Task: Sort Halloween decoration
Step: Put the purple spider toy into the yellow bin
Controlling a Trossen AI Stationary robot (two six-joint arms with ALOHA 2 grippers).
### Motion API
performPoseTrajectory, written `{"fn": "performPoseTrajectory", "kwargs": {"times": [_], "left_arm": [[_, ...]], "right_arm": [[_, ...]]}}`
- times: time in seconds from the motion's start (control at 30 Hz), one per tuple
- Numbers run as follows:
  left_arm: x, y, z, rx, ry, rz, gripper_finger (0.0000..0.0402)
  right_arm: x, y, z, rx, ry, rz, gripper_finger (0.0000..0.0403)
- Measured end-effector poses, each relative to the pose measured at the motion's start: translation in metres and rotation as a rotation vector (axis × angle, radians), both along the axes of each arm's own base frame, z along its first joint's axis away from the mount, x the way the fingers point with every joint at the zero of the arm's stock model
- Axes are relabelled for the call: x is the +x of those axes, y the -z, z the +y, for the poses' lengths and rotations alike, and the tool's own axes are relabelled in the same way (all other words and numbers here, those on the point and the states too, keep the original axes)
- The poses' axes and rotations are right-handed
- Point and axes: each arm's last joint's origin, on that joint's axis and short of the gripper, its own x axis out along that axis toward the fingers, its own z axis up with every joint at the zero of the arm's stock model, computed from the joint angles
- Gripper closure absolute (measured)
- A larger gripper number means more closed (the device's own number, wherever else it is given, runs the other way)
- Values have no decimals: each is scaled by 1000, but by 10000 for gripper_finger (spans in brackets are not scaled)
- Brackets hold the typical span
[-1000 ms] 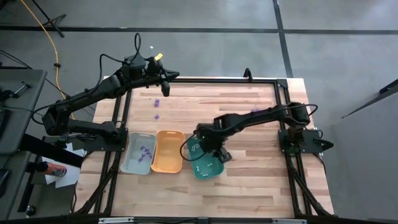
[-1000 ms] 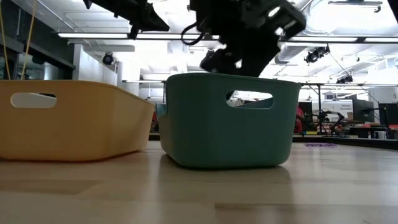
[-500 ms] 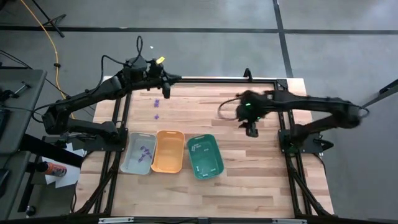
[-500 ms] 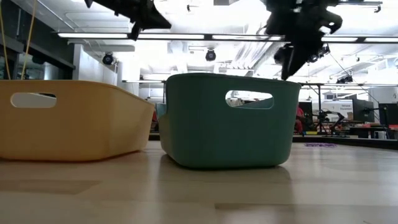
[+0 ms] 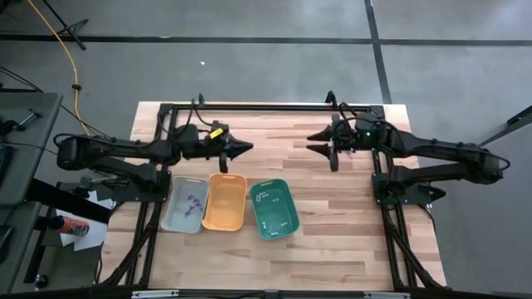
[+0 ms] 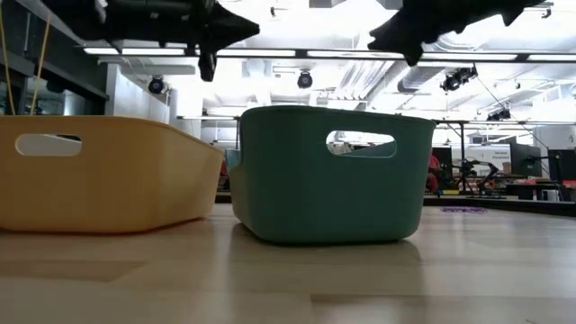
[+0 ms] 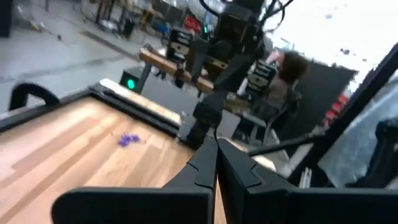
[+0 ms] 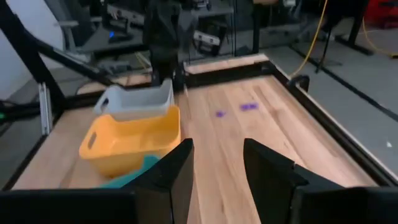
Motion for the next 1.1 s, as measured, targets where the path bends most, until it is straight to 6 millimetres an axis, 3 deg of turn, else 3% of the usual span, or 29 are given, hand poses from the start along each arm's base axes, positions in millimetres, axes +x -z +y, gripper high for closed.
{"fn": "performPoseTrajectory", "kwargs": {"times": [0.2,0.43,0.63,0.77,0.93,1.1], "left_arm": [[-3,4,1,51,-31,0,401],[-5,7,8,47,-57,49,397],[-11,-1,32,-40,-146,404,359],[-32,0,46,-160,-273,735,323],[-67,23,52,-401,-417,1071,275],[-74,50,54,-472,-447,1154,237]], "right_arm": [[11,0,-3,11,7,-47,269],[20,13,-6,87,26,22,269],[26,20,-8,111,32,52,269],[28,23,-8,114,34,67,269],[32,28,-10,115,52,92,269],[37,36,-12,125,54,129,269]]}}
